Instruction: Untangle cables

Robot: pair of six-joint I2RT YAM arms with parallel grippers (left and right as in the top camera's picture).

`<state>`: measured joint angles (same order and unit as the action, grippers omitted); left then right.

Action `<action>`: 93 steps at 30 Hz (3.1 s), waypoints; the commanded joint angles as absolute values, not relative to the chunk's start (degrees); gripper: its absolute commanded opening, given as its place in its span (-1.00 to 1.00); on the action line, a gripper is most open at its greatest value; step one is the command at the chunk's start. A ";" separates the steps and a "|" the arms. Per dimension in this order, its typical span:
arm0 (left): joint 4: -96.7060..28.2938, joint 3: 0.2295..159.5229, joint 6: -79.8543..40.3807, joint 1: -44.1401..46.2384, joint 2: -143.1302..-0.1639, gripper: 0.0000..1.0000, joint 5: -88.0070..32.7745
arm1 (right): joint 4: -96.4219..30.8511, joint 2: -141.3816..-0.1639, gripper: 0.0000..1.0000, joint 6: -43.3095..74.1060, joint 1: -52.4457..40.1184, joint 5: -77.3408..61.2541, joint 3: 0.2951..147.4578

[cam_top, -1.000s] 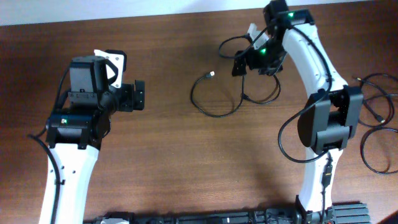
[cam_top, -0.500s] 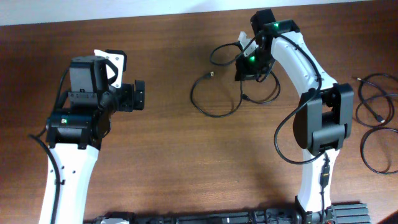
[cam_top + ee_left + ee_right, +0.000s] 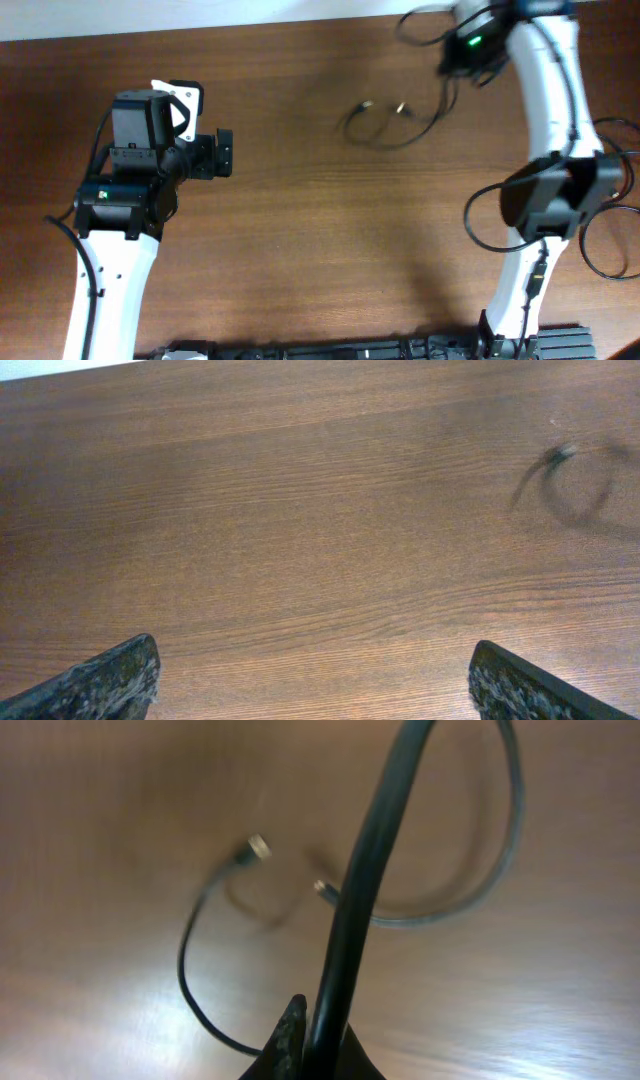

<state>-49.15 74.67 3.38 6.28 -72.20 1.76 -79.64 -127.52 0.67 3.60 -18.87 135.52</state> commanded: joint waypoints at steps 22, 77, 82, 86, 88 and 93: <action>-49.15 75.07 2.81 6.11 -71.66 0.98 1.91 | -65.14 -127.04 -0.92 0.95 29.71 -8.01 146.17; -49.15 75.07 2.81 6.11 -71.66 0.98 1.91 | -97.32 -101.51 0.97 -0.58 29.65 -3.09 145.95; -49.15 75.07 2.81 6.11 -71.66 0.98 1.91 | -97.34 -98.87 0.98 -0.58 29.65 -3.64 144.84; -49.15 75.07 2.81 6.11 -71.66 0.98 1.91 | -97.34 -95.79 0.97 -0.58 29.65 -4.71 140.20; -49.15 75.07 2.81 6.11 -71.66 0.98 1.89 | -97.32 -94.13 0.97 -0.58 29.65 -4.71 137.23; -49.12 75.07 2.81 6.11 -71.66 0.98 1.89 | -97.32 -89.84 0.97 -0.60 29.65 -4.69 129.51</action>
